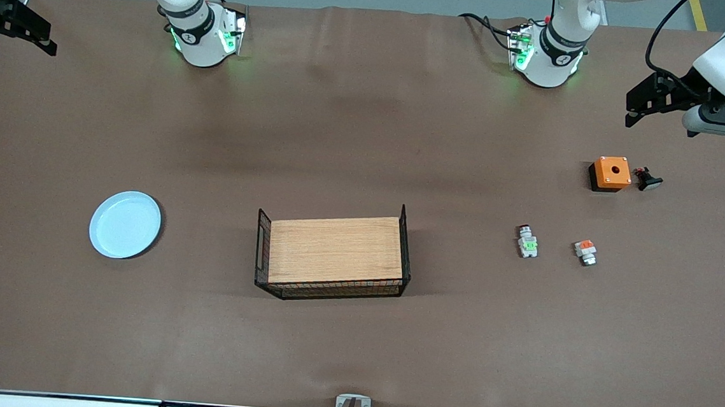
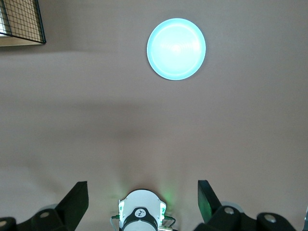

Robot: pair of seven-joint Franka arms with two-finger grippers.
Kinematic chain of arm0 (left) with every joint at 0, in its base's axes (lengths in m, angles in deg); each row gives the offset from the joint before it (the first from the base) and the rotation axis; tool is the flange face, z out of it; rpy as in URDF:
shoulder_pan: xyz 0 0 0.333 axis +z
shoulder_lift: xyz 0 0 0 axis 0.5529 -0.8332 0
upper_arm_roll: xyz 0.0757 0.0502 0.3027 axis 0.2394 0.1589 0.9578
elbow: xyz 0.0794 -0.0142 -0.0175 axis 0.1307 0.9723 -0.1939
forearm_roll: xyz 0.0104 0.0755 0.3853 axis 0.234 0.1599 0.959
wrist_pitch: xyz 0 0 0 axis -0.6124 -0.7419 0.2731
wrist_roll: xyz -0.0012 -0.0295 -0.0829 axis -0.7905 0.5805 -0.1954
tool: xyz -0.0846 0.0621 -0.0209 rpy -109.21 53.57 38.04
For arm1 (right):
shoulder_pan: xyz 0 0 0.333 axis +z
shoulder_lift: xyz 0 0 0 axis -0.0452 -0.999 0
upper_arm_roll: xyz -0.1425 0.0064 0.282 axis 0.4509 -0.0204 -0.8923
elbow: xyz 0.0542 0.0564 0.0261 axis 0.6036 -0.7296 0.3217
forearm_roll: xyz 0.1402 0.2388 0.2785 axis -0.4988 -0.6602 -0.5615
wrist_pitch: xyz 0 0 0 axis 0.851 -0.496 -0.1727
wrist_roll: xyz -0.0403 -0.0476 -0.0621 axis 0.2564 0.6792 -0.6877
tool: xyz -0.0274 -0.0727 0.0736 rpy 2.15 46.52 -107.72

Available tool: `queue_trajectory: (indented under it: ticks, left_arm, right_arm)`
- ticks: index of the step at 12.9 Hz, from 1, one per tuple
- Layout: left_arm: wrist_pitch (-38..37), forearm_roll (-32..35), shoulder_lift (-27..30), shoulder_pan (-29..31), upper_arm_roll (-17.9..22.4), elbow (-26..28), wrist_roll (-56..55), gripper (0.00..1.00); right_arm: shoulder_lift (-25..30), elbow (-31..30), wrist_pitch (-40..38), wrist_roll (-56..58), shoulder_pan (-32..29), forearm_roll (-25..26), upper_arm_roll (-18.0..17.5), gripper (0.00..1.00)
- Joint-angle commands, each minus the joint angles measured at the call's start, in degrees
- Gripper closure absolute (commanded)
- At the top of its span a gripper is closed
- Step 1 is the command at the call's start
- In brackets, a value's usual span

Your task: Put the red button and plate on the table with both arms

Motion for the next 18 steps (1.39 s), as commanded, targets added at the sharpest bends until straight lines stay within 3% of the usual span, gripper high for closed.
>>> queue_trajectory:
  ticks: [1, 7, 11, 18]
  left_arm:
    - [0.07, 0.36, 0.97, 0.12, -0.31, 0.65, -0.9, 0.0]
    - [0.07, 0.36, 0.97, 0.04, -0.3, 0.65, -0.9, 0.0]
    - [0.07, 0.36, 0.97, 0.04, -0.22, 0.56, -0.9, 0.0]
    - [0.07, 0.36, 0.97, 0.04, -0.22, 0.56, -0.9, 0.0]
  right_arm:
    - [-0.99, 2.25, -0.61, -0.69, -0.26, 0.76, -0.19, 0.0]
    - [-3.53, 5.59, 1.59, -1.04, -0.35, -0.29, -0.19, 0.0]
    - [-3.8, 5.95, 3.34, -0.6, -3.14, -6.69, -0.01, 0.0]
    - [-5.91, 7.18, 3.88, -0.16, -3.16, -5.48, -0.19, 0.0]
